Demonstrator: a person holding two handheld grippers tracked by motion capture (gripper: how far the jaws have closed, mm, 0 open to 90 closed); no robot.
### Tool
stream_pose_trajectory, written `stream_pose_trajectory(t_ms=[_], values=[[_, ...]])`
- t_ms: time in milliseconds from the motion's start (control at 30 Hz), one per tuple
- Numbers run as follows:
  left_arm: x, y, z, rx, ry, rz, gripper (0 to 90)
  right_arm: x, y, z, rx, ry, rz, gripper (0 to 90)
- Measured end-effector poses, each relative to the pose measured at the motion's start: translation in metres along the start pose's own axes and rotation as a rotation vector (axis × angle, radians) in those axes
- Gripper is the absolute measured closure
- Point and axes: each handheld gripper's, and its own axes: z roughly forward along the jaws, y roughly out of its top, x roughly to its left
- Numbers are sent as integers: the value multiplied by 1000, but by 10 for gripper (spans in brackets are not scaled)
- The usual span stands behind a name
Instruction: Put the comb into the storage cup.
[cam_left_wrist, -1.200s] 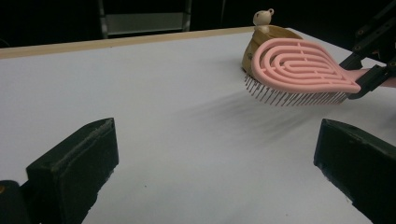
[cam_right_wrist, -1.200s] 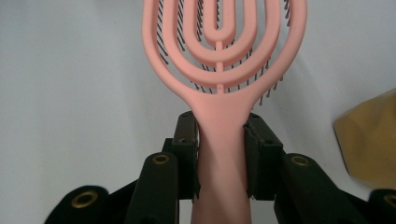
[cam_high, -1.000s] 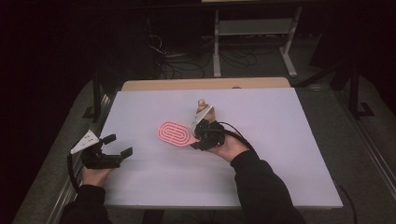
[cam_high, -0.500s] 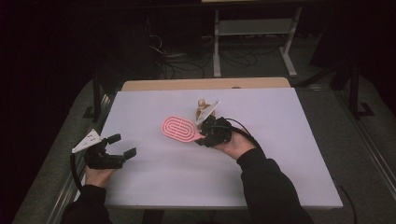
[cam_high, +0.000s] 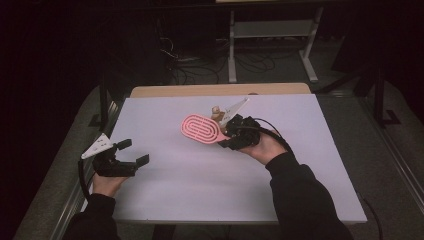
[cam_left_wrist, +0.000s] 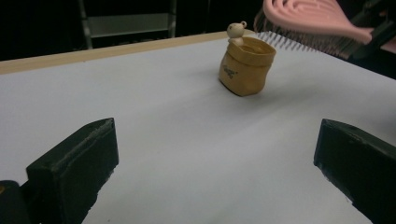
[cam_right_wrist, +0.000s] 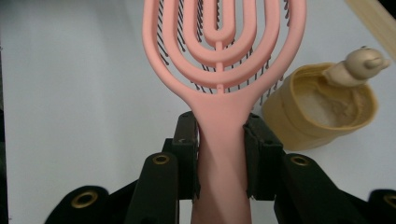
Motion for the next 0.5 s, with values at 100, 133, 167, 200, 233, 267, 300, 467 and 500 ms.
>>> stream_pose_trajectory(t_ms=[100,133,167,200,233,267,300,467,500], values=[[-1,3,5,-9,-25,-21,0,-2,2,-8,-9,-8,3,683],[-1,5,6,-12,-33,-31,0,-2,2,-10,-15,-11,6,683],[-1,6,7,-14,-40,-38,0,-3,3,-12,-20,-14,1,683],[-2,8,9,-15,-43,-40,0,-4,3,-14,-35,-14,2,683],[-2,10,10,-14,-45,-41,0,-4,3,-14,-35,-14,2,683],[-3,12,11,-9,-48,-36,0,-5,4,-15,-39,-15,-2,683],[-3,14,12,-5,-52,-33,0,-5,5,-16,-39,-16,-2,683],[-7,26,17,15,-64,-32,0,-6,8,-19,-59,-21,-2,683],[-8,28,18,14,-67,-27,0,-6,9,-20,-60,-23,-1,683]])
